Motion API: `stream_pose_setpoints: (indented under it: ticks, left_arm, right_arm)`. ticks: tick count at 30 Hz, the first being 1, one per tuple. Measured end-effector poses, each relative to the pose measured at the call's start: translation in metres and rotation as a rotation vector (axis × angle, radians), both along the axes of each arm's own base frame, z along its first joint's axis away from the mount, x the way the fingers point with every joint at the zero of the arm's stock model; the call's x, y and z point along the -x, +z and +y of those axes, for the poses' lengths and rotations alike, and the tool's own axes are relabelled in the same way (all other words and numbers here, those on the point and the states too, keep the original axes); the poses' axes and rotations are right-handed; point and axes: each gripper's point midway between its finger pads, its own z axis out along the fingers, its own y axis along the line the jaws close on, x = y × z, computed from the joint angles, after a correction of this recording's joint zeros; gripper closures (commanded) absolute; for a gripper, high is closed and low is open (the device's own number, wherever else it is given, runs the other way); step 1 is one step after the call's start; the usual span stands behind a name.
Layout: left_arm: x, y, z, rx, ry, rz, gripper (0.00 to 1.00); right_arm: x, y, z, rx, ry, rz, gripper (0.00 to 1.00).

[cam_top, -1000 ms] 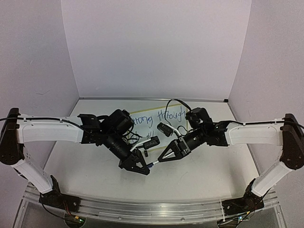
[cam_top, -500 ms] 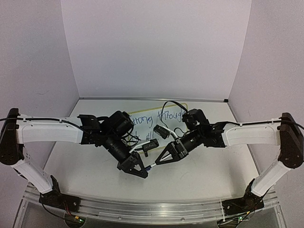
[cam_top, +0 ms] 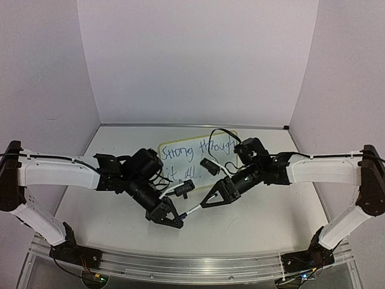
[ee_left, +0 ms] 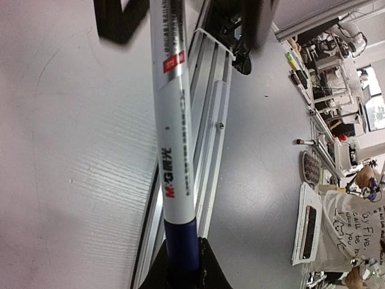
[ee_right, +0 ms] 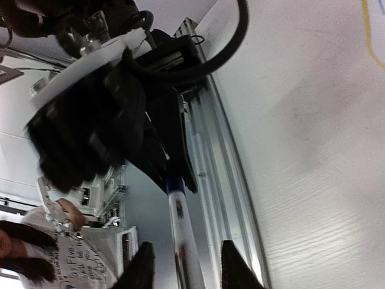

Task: Write a sentence on the whiteboard
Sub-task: Put down the whiteboard marker at the center of the board.

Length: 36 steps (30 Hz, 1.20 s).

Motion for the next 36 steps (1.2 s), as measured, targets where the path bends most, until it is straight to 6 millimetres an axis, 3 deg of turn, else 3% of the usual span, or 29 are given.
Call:
stream_pose_setpoints:
  ticks: [2,8,12,17,23,30,36]
  left_arm:
    - [0.001,-0.013,0.012,-0.036,0.051,0.009,1.0]
    - [-0.01,-0.067,0.056,-0.247,0.302,0.03,1.0]
    - [-0.033,-0.089,0.077,-0.358,0.496,0.009,1.0]
    - [-0.074,-0.098,0.11,-0.417,0.754,0.006,1.0]
    - [-0.111,-0.106,0.153,-0.473,0.982,0.019,1.0]
    - [-0.137,-0.122,0.171,-0.545,1.058,0.0,0.95]
    - [-0.165,-0.133,0.168,-0.553,1.08,-0.055,0.84]
  right_arm:
    - [-0.027,-0.001,-0.017,0.036,-0.099,-0.045,0.24]
    - [-0.107,-0.008,-0.074,0.177,-0.425,-0.168,0.16]
    - [-0.142,-0.021,-0.109,0.284,-0.592,-0.201,0.12]
    - [-0.175,-0.023,-0.155,0.37,-0.783,-0.227,0.11]
    - [-0.193,-0.019,-0.205,0.424,-0.966,-0.251,0.08]
    - [-0.194,-0.029,-0.237,0.516,-1.079,-0.287,0.07]
    - [-0.19,-0.035,-0.254,0.552,-1.149,-0.328,0.07]
